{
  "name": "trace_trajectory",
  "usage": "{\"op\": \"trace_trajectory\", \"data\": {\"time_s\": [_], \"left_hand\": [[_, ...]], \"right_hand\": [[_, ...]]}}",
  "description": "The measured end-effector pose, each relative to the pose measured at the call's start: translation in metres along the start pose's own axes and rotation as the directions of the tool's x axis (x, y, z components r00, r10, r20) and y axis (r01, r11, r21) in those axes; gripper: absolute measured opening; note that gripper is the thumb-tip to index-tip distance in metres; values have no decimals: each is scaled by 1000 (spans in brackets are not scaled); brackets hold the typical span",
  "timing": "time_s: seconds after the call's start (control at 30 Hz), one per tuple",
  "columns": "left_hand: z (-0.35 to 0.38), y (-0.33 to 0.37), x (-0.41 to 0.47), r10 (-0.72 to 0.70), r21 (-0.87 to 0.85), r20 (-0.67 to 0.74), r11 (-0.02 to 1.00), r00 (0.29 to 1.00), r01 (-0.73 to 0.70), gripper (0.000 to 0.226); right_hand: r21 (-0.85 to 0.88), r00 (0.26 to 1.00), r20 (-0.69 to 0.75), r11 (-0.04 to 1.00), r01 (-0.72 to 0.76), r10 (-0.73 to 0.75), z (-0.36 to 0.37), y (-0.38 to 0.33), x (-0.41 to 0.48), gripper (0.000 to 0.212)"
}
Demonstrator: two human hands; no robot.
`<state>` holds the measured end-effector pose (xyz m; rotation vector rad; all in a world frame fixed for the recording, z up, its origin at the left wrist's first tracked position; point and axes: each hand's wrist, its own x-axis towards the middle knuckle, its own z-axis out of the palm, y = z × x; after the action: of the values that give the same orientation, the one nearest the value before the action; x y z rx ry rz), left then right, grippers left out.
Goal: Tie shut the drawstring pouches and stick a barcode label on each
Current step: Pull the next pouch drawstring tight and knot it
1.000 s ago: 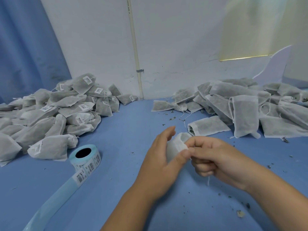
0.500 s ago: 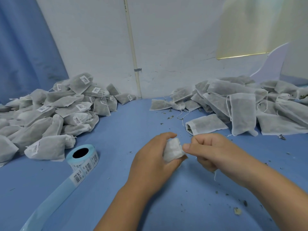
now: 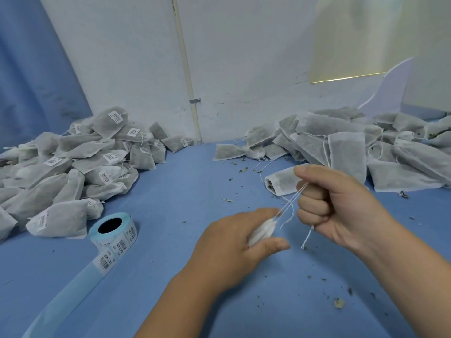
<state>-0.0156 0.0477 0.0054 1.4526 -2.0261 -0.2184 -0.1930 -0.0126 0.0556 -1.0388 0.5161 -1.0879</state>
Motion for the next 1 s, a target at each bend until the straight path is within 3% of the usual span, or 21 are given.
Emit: {"op": "trace_trajectory", "data": {"time_s": [0.2, 0.33, 0.47, 0.6, 0.7, 0.77, 0.83, 0.9, 1.0], "left_hand": [[-1, 14, 0, -13, -197, -68, 980, 998, -1, 37], [-4, 26, -2, -168, -409, -12, 900, 986, 149, 22], [-16, 37, -3, -224, -739, 162, 618, 961, 268, 22], [-25, 35, -1, -224, -921, 107, 346, 969, 182, 23], [-25, 31, 0, -258, -970, 64, 210, 964, 121, 26], [-24, 29, 1, -314, -970, 34, 218, 949, 107, 25], [-25, 26, 2, -398, -944, -12, 306, 917, 120, 25], [-25, 22, 1, -449, -852, -122, 505, 885, 139, 24], [-24, 18, -1, -382, -574, -276, 802, 882, 168, 22]], "right_hand": [[-43, 1000, -9, 999, 14, -15, -5, 6, 4, 41], [-74, 999, 6, 997, 33, -32, -3, 9, 3, 39], [-116, 997, 19, 990, 75, -73, -3, 10, 3, 41], [-307, 994, 17, 946, 105, -105, 1, 18, 1, 46], [-665, 979, 71, 723, 189, -190, 5, 27, -1, 51], [-783, 957, 149, 562, 267, -247, 8, 33, -2, 49], [-822, 943, 193, 480, 306, -270, 11, 35, -5, 45], [-841, 932, 243, 421, 340, -269, 14, 33, -9, 37], [-819, 917, 339, 414, 397, -208, 16, 29, -16, 26]]}}
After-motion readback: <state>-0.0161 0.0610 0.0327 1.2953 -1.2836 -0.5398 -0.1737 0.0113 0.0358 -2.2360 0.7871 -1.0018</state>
